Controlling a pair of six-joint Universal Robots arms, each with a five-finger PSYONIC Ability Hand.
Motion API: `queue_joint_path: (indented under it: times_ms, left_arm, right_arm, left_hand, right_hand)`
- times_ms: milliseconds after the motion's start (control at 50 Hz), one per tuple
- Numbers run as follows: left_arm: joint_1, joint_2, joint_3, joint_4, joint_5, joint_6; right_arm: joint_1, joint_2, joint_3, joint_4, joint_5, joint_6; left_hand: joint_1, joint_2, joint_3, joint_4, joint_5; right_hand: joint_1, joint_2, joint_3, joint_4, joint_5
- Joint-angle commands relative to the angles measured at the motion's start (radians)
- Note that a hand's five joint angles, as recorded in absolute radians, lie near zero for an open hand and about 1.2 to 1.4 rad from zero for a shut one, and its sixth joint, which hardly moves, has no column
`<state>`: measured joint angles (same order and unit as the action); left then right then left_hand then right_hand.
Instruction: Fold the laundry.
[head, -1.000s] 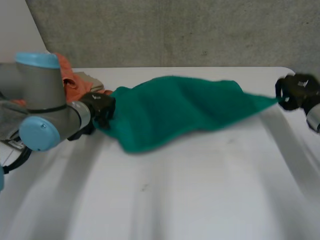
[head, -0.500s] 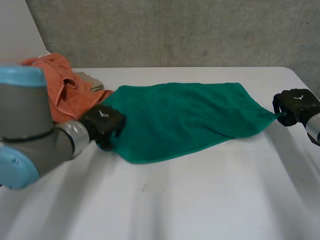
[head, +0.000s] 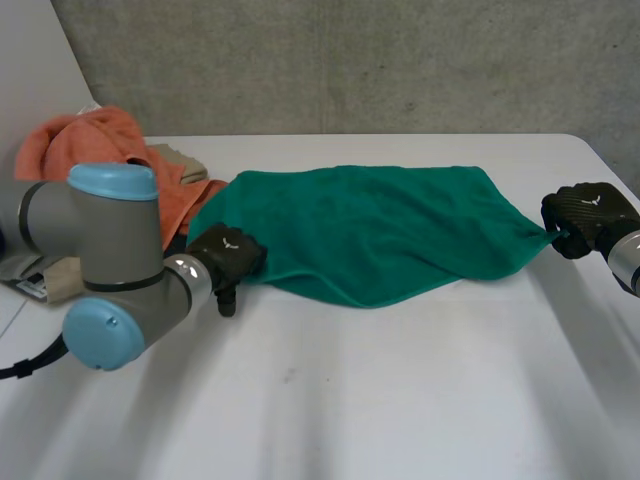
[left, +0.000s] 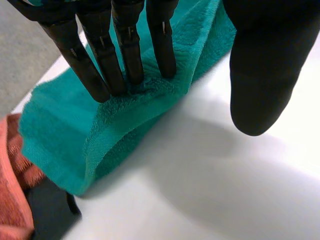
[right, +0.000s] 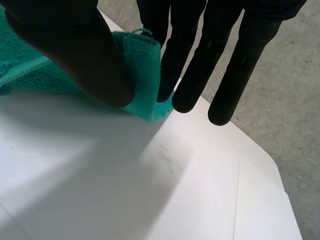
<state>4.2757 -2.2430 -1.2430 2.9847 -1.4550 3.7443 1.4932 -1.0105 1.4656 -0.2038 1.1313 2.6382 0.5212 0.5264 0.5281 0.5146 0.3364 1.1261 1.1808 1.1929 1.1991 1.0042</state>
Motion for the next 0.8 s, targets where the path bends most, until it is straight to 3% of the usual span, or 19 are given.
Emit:
queue_joint_path:
  times_ms: [20,260,460,620,720,800]
  left_arm:
    - [-0.022,-0.075,0.102,0.004,-0.030,0.006]
    - [-0.027,-0.188,0.290,-0.004,-0.094,0.089]
    - [-0.022,-0.228,0.341,-0.001,-0.061,0.101]
    - [-0.019,-0.251,0.350,-0.001,-0.030,0.101]
    - [-0.022,-0.251,0.352,-0.007,-0.030,0.108]
    - [-0.019,-0.251,0.353,-0.006,-0.028,0.121]
  right_arm:
    - [0.001,-0.003,0.006,0.000,-0.002,0.000]
    - [0.009,0.003,0.016,-0.003,-0.007,-0.017]
    - [0.013,0.006,0.021,-0.003,-0.007,-0.023]
    - [0.016,0.003,0.018,0.006,-0.005,-0.021]
    - [0.018,0.001,0.016,0.012,-0.007,-0.023]
    - [0.019,0.004,0.013,0.017,-0.007,-0.023]
  left_hand:
    - [0.074,0.069,0.067,0.080,0.084]
    - [0.253,0.248,0.246,0.259,0.263]
    - [0.514,0.509,0.507,0.521,0.524]
    - [0.514,0.509,0.507,0.521,0.525]
    - [0.286,0.280,0.279,0.292,0.296]
    - [0.318,0.312,0.311,0.324,0.328]
  right_hand:
    - [0.270,0.215,0.203,0.197,0.218]
    - [0.270,0.215,0.203,0.197,0.218]
    - [0.270,0.215,0.203,0.197,0.218]
    - [0.270,0.215,0.203,0.197,0.218]
    - [0.270,0.215,0.203,0.197,0.218]
    - [0.270,0.215,0.203,0.197,0.218]
